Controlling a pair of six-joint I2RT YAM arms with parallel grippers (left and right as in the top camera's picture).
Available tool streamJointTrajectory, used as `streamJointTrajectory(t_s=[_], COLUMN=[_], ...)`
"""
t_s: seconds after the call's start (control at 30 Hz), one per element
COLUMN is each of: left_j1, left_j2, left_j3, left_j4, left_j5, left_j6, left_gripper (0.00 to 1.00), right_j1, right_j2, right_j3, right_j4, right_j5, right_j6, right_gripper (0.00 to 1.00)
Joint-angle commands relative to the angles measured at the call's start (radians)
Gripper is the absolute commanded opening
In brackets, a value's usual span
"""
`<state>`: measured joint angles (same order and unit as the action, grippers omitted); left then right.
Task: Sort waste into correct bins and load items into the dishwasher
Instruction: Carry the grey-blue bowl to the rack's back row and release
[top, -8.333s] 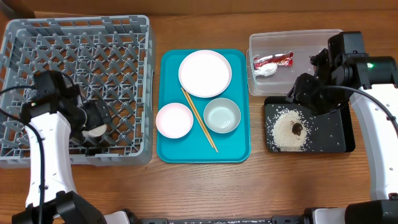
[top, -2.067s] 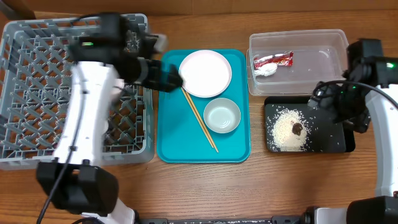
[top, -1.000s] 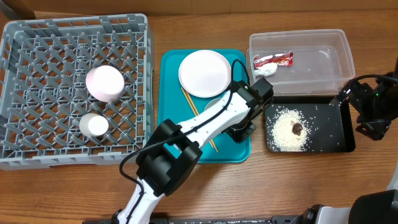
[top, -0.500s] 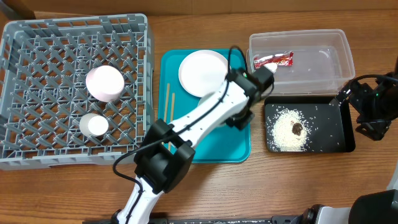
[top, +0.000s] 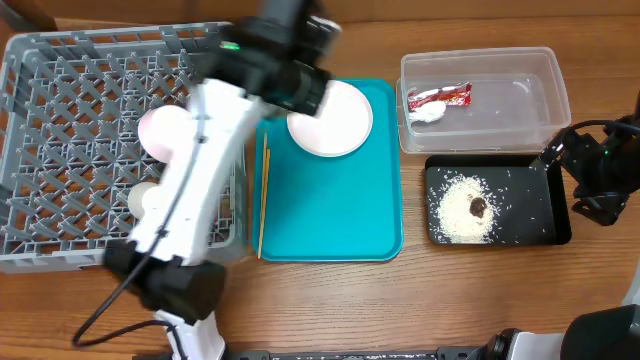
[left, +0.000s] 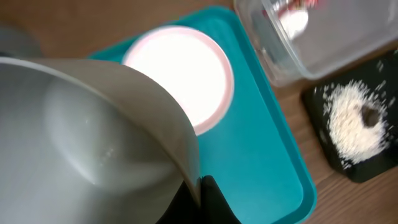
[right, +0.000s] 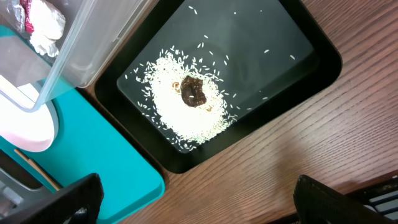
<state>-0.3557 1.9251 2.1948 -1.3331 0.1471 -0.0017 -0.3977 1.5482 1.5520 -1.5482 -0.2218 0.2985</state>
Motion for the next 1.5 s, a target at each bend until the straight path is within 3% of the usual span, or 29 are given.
streamJointTrajectory(t_s=[0.0, 0.23, 0.6, 1.03, 1.47], left_j1=[0.123, 0.409, 0.626, 0.700, 0.779], left_j2=[-0.008, 0.053, 0.257, 0.445, 0.544], left_j3=[0.009, 0.006, 0.006, 0.006, 0.005], left_j4=[0.006, 0.019, 0.145, 0.321, 0.344], left_j5=[0.283, 0.691, 1.066, 1.218, 1.213], left_j6=[0.129, 0.281, 0.320, 0.311, 0.274], left_gripper=[0.04, 0.04, 0.04, 0.04, 0.04], right_j1=[-0.001, -0.001, -0.001, -0.001, -0.001], right_j2=[-0.015, -0.015, -0.015, -0.015, -0.015], right_j3=[0.014, 0.014, 0.014, 0.014, 0.014], right_j4=[0.001, 0.001, 0.002, 0.001, -0.012], right_j5=[-0.008, -0.008, -0.008, -0.008, -0.008], right_j6=[-0.008, -0.008, -0.011, -0.019, -0.019], right_gripper=[1.00, 1.00, 1.00, 1.00, 1.00])
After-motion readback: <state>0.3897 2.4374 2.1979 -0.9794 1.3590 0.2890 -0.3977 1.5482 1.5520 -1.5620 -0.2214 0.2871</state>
